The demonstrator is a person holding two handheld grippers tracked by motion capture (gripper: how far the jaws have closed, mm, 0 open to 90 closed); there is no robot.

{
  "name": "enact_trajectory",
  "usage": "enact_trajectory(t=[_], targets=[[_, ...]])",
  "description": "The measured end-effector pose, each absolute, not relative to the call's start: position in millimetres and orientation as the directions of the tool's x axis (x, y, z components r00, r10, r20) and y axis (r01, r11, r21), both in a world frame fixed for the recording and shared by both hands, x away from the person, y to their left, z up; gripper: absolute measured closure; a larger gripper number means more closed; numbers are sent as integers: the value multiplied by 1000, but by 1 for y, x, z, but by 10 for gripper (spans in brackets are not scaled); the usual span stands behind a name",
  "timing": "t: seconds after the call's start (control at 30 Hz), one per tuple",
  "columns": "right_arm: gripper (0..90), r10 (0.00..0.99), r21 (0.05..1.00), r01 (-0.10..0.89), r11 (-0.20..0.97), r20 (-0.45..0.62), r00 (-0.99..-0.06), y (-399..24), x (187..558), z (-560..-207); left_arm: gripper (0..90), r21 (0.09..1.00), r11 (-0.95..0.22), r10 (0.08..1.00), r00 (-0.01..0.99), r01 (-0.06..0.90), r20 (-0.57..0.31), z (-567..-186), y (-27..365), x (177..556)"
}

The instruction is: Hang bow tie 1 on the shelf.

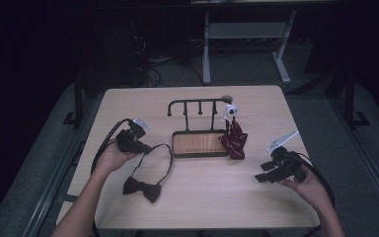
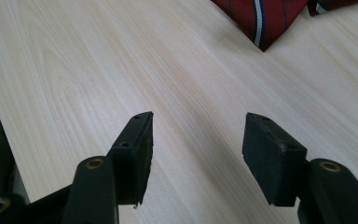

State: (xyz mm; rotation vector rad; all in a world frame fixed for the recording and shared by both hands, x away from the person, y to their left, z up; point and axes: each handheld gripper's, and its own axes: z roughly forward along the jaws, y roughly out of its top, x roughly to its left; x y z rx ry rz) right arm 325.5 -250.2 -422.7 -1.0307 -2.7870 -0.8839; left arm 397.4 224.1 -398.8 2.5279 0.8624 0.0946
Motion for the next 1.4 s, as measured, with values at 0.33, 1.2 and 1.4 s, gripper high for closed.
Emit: enact_trajectory(t=[0.33,1.2,1.4], targets=[[425,588,497,609,618,221,-778,-250,325,-422,900,465,-722,551,832,513,-62,-379,223,384],[418,582,509,601,617,219,-783,-251,325,-425,900,490,-743,500,865,455,-45,-339,226,369],[415,583,508,598,620,211,-784,-251,325,-423,900,488,-756,483,875,436,-33,-331,223,367]])
